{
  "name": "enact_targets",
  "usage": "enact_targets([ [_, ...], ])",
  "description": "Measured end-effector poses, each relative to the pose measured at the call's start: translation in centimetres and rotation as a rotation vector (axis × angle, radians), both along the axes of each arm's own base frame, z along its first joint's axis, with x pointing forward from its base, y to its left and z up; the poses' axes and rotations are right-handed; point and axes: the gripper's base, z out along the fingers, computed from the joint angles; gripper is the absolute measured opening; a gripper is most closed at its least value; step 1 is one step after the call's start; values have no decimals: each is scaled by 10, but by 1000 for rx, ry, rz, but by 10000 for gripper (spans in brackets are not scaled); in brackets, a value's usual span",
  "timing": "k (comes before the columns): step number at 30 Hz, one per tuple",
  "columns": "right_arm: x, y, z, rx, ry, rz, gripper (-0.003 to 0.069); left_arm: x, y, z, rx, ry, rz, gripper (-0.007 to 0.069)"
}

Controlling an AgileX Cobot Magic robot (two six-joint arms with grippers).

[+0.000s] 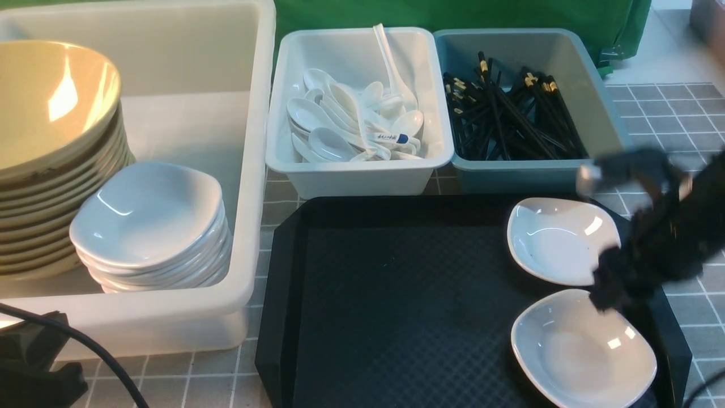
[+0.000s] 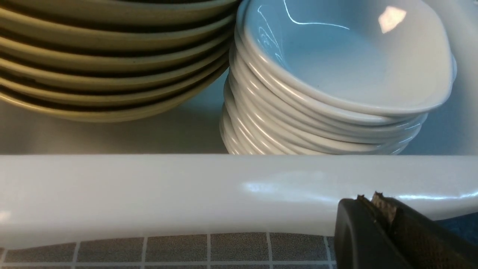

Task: On grey table put chopsticks spoon bowls plates into blue grey white boxes.
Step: 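Reach for and grasp the small white dish on the black tray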

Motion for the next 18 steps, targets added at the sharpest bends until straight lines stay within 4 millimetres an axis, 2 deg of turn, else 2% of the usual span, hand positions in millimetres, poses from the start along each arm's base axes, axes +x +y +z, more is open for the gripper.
enact_targets([
  [4, -5, 1, -21, 22, 12, -35, 409, 0, -1, 0, 0, 0, -17, -11],
  [7, -5, 4, -29, 35, 38, -21, 361, -2, -3, 1, 6, -10, -37, -11],
  [8, -5, 5, -29, 36, 40, -17, 334, -3, -4, 2, 12, -16, -48, -11],
  [9, -6, 7, -30, 42, 47, -7, 261, -8, -5, 6, 30, -41, -65, -11],
  [11, -6, 9, -28, 52, 60, 7, 193, -14, -6, 11, 56, -92, -76, -11],
  [12, -6, 11, -17, 75, 68, 12, 139, -20, -7, 15, 76, -137, -82, -11],
  [15, -7, 16, 2, 95, 65, 40, 84, -27, -7, 19, 89, -192, -82, -11],
  [16, -8, 22, 31, 103, 2, 85, 62, -33, -8, 22, 97, -239, -79, -11],
  [18, -9, 33, 63, 136, -95, 122, 60, -37, -8, 23, 102, -279, -71, -11],
])
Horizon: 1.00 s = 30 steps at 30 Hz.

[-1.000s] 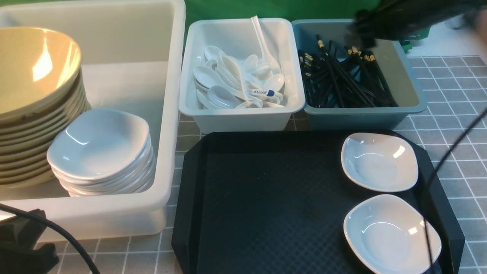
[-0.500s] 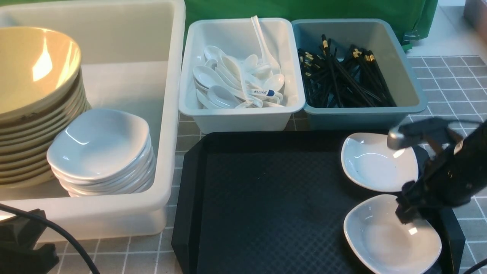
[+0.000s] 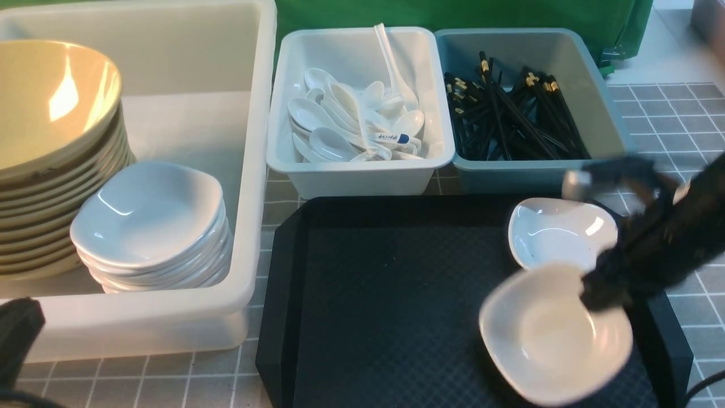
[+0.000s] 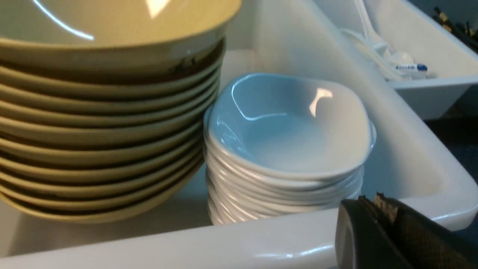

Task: On grey table put chopsticks spoon bowls plates into blue grey white boxes.
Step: 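Reach for and grasp the small white dish on the black tray, then place the white bowl into the white bin on top of the stacked bowls with the right gripper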

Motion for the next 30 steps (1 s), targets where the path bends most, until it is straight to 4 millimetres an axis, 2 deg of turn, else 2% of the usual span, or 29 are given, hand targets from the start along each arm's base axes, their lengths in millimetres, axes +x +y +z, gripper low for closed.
enact_targets([
  [3, 4, 43, 61, 173, -248, 78, 60, 0, 2, -3, -3, -44, 20, -11],
  [4, 6, 59, 73, 239, -306, 111, 60, 1, 2, -3, -4, -49, 23, -11],
  [7, 13, 106, 92, 402, -390, 205, 60, 1, 3, -3, -5, -62, 30, -11],
  [8, 15, 122, 91, 427, -402, 247, 60, 1, 3, -3, -5, -65, 32, -11],
  [9, 16, 127, 95, 450, -410, 253, 60, 1, 3, -3, -5, -67, 32, -11],
  [10, 20, 155, 91, 487, -418, 314, 60, 1, 3, -3, -5, -69, 33, -11],
  [12, 28, 190, 87, 519, -446, 380, 60, 2, 3, -2, -5, -71, 34, -11],
  [13, 30, 197, 85, 524, -448, 387, 60, 2, 3, -2, -5, -71, 34, -11],
  [15, 43, 235, 67, 533, -464, 403, 66, 2, 3, -2, -5, -71, 34, -11],
  [18, 57, 263, 46, 531, -488, 388, 102, 2, 3, -2, -5, -71, 34, -11],
  [21, 62, 272, 38, 533, -491, 379, 158, 2, 3, -2, -5, -71, 34, -11],
  [22, 63, 275, 37, 534, -497, 378, 220, 2, 3, -2, -5, -71, 34, -11],
  [25, 64, 275, 38, 524, -509, 387, 310, 2, 3, -2, -5, -71, 34, -11],
  [26, 66, 269, 43, 508, -515, 401, 381, 1, 3, -3, -5, -68, 33, -11],
  [28, 67, 254, 51, 482, -474, 415, 447, 1, 3, -3, -5, -67, 33, -11],
  [30, 70, 219, 69, 405, -408, 396, 496, 1, 3, -3, -6, -67, 33, -11],
])
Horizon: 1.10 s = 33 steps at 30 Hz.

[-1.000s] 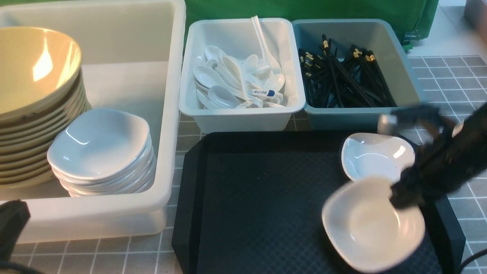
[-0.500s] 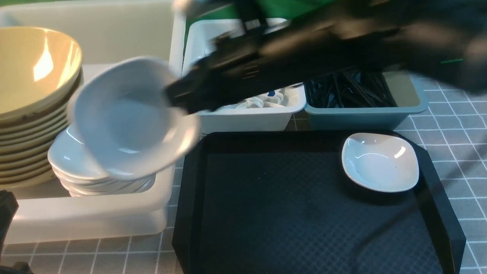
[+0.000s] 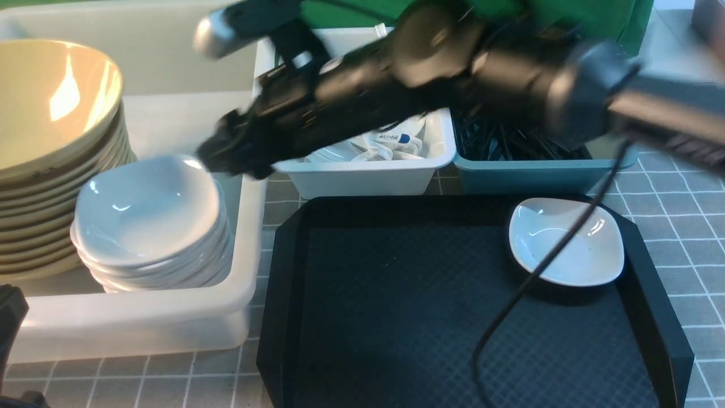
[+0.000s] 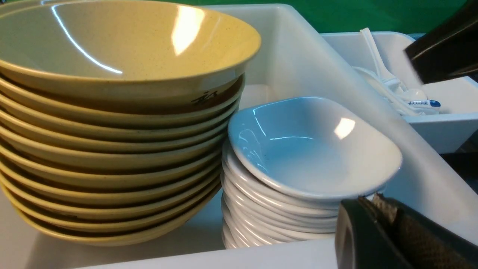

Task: On grey table put chopsticks spoon bowls plates into blue grey white boxes.
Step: 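Place the white bowl into the white bin on top of the stacked bowls with the right gripper, then reach for and grasp the small white dish on the black tray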

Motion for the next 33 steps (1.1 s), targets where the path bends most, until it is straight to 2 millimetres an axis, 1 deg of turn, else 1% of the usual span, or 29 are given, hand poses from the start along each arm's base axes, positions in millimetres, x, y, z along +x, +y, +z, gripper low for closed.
enact_targets([
  [1, -1, -4, 5, -3, 5, -9, 497, 0, 0, 0, 0, 0, 0, -11],
  [2, -1, -28, 14, -91, 9, -35, 499, 0, 0, 0, 0, 1, 0, -11],
  [3, -1, -35, 18, -96, 12, -55, 499, 0, 0, 0, 0, 1, 0, -11],
  [4, 0, -69, 26, -199, 8, -141, 492, 0, 0, 0, 0, 1, 0, -11],
  [5, 0, -91, 27, -263, 15, -210, 485, 0, 0, 0, 0, 1, 0, -11],
  [6, 0, -106, 21, -315, 24, -255, 480, 0, 0, 0, 0, 1, 0, -11],
  [8, -1, -153, 1, -402, 91, -399, 468, 0, 0, 0, 0, 1, 0, -11],
  [9, -2, -183, -16, -430, 141, -492, 464, 0, 0, 0, 0, 0, 0, -11],
  [10, -3, -184, -20, -439, 148, -491, 463, 0, 0, 0, 0, 0, 0, -11],
  [11, -8, -211, -45, -457, 221, -577, 463, 0, 0, 0, 0, -1, 0, -11],
  [12, -12, -228, -63, -458, 270, -636, 461, 0, 0, 0, 0, -1, 0, -11],
  [14, -20, -251, -91, -426, 359, -732, 459, 0, 0, 0, 0, -2, 1, -11],
  [16, -25, -262, -108, -357, 406, -785, 458, 0, 0, 0, 0, -2, 1, -11],
  [18, -25, -262, -118, -318, 395, -773, 457, 0, 0, 0, 0, -4, 2, -11],
  [19, -24, -262, -118, -305, 390, -777, 457, 0, 0, 0, 0, -4, 2, -11],
  [20, -20, -258, -124, -281, 366, -763, 454, 0, 0, 1, 0, -7, 3, -11],
  [22, -16, -254, -128, -270, 356, -758, 444, 0, 0, 1, 0, -7, 3, -11],
  [23, -13, -248, -134, -267, 357, -751, 428, 0, 0, 1, 0, -7, 3, -11],
  [25, -12, -237, -145, -283, 370, -719, 393, 0, 0, 1, 0, -7, 3, -11],
  [26, -13, -227, -152, -298, 384, -686, 364, 0, 0, 1, 0, -7, 3, -11],
  [28, -16, -210, -160, -318, 388, -632, 307, 0, 0, 1, 0, -7, 3, -11],
  [30, -20, -193, -161, -325, 383, -584, 246, 0, 0, 1, 0, -7, 3, -11],
  [31, -21, -191, -161, -326, 381, -575, 235, 0, 0, 1, 0, -7, 3, -11],
  [32, -23, -183, -155, -321, 366, -550, 200, 0, 0, 1, 0, -7, 3, -11],
  [33, -23, -180, -150, -313, 352, -543, 184, 0, 0, 1, 0, -7, 3, -11],
])
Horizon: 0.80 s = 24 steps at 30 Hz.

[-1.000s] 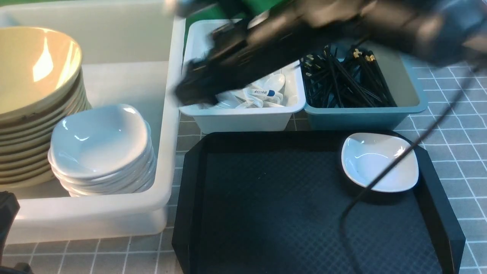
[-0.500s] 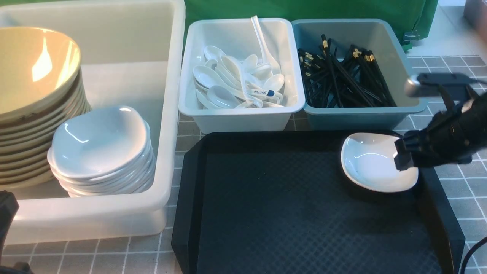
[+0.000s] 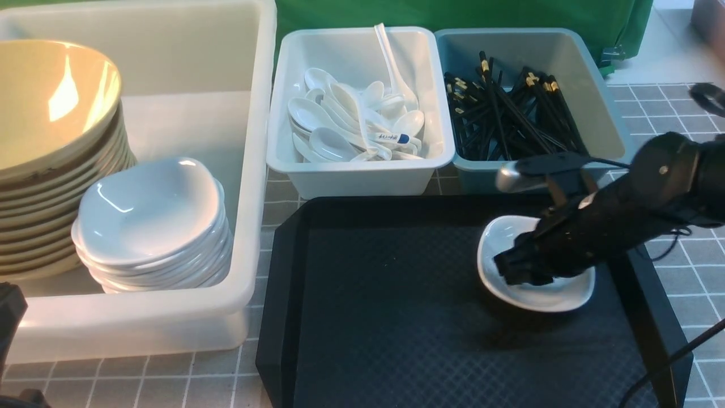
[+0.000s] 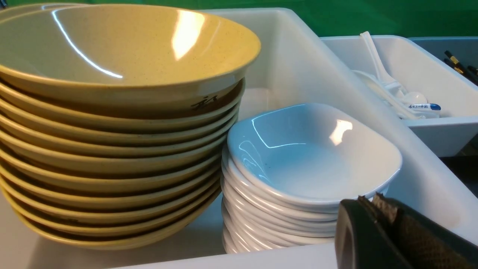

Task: On grey table put chopsticks spoon bowls plates into blue grey white boxes.
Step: 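Reach for and grasp the small white dish on the black tray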

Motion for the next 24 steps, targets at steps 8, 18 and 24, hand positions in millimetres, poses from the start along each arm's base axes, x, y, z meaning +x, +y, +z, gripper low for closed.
enact_targets([
  [8, 7, -43, 40, -33, -92, -87, 260, 0, 0, 0, 0, 0, 0, -11],
  [18, 20, -56, -16, -34, 94, -147, 404, 0, 0, 0, 0, 0, 0, -11],
  [24, 19, -47, -6, 3, 84, -96, 174, 0, 0, 0, 0, 0, 0, -11],
])
